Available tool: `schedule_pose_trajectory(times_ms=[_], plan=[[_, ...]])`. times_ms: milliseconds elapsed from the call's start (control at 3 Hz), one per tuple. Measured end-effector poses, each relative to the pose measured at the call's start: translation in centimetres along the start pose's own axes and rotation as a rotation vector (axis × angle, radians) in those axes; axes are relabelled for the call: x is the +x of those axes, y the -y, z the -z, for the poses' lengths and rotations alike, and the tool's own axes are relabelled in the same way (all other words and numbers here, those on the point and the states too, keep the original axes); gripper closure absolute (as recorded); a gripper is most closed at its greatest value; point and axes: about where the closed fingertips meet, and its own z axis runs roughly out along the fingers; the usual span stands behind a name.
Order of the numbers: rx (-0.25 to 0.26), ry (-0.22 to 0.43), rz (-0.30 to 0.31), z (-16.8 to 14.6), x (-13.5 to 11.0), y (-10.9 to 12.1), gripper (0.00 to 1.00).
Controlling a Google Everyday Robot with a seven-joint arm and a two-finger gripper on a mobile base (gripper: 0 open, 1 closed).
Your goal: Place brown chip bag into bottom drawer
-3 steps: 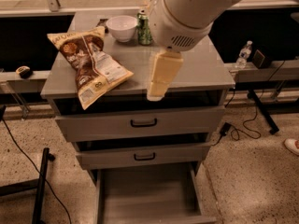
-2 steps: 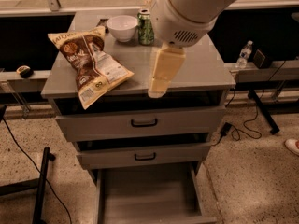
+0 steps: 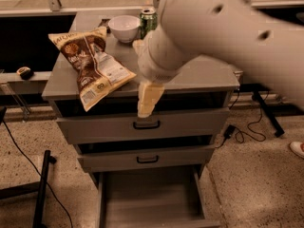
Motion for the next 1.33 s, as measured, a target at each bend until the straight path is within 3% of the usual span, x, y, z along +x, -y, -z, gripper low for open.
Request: schedule_pose_trajectory(times_ms=[333, 667, 1000, 1333], plan=[[0.083, 0.082, 0.103, -7.7, -1.4, 1.3, 0.00], [0.188, 0.176, 0.135, -9.5, -3.4, 3.3, 0.00], [0.248, 0.233, 0.153, -11.7, -5.3, 3.8, 0.00], [0.283, 0.329, 0.148, -12.6, -7.7, 4.0, 0.18]])
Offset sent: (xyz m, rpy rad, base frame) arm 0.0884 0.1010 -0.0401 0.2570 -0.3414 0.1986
